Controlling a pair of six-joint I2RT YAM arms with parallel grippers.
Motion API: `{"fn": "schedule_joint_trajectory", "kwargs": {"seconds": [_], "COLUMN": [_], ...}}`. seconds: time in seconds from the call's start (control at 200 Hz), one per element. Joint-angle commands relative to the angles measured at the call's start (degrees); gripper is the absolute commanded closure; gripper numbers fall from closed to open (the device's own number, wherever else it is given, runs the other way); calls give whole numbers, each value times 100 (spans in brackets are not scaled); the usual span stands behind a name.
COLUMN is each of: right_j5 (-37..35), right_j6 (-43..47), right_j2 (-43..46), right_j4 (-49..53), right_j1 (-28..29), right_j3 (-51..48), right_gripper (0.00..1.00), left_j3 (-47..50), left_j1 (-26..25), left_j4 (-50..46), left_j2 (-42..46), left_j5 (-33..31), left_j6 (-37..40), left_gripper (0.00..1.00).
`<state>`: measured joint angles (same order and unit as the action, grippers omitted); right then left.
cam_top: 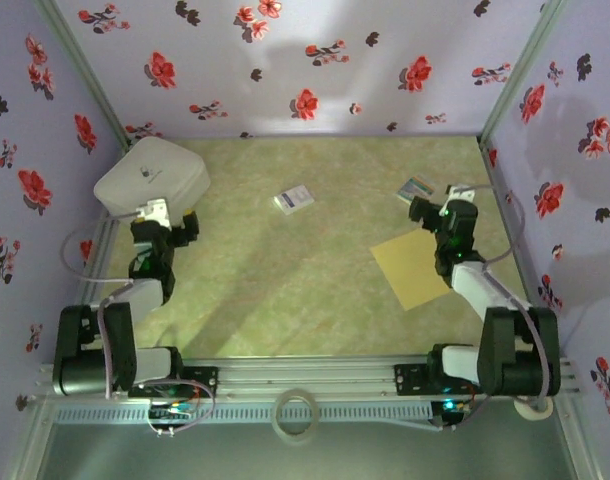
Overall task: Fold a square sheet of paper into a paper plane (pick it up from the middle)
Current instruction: Move the square sheet of paper to the center of the table.
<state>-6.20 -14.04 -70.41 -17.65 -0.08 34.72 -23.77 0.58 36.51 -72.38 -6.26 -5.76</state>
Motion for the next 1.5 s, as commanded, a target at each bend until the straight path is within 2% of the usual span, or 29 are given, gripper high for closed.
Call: {"fn": "schedule_joint_trajectory", "kwargs": {"seconds": [0.0, 0.06, 0.125, 0.175, 0.24, 0.39, 0.61, 0.72, 1.025, 1.175, 1.32, 1.495], "right_j5": [-247, 55, 671, 641, 662, 1126, 1644, 1932, 2338, 2227, 2070, 1491], "right_j6": [-1601, -1816, -1833, -2119, -2160, -2035, -2208, -2342, -2834, -3219, -3814, -4866], "right_j2": [291, 456, 730, 854, 840, 400, -390, -640, -952, -928, -903, -813], "right_j4": [2441, 2979, 2552, 2513, 2726, 3205, 3432, 3394, 2980, 2891, 2697, 2602], "right_j1": [0, -10, -10, -31, -54, -63, -71, -71, -15, 161, 686, 1438], "right_j3": [575, 796, 428, 190, 130, 282, 372, 376, -38, -232, -395, -542], "right_gripper": [1, 1, 1, 1, 1, 1, 1, 1, 2, 2, 2, 2], "left_j3": [-360, -542, -726, -795, -725, -265, -208, -128, 65, 43, 7, -144], "left_j1": [-33, -37, -37, -34, -28, 137, 153, 85, -154, -148, -143, -135], "left_j4": [-1393, -1954, -2442, -2687, -2790, -2533, -2343, -2406, -2930, -3231, -3557, -4003], "left_j2": [475, 712, 907, 1062, 1257, 1726, 1793, 1882, 2369, 2554, 2691, 2716], "left_j5": [-31, 140, 378, 650, 661, 817, 2196, 2478, 2515, 2503, 2217, 1758], "left_j6": [-587, -1056, -1374, -1391, -1747, -2769, -3375, -3667, -3729, -3618, -3624, -3729], "left_gripper": [0, 0, 0, 0, 0, 0, 0, 0, 0, 0, 0, 0]}}
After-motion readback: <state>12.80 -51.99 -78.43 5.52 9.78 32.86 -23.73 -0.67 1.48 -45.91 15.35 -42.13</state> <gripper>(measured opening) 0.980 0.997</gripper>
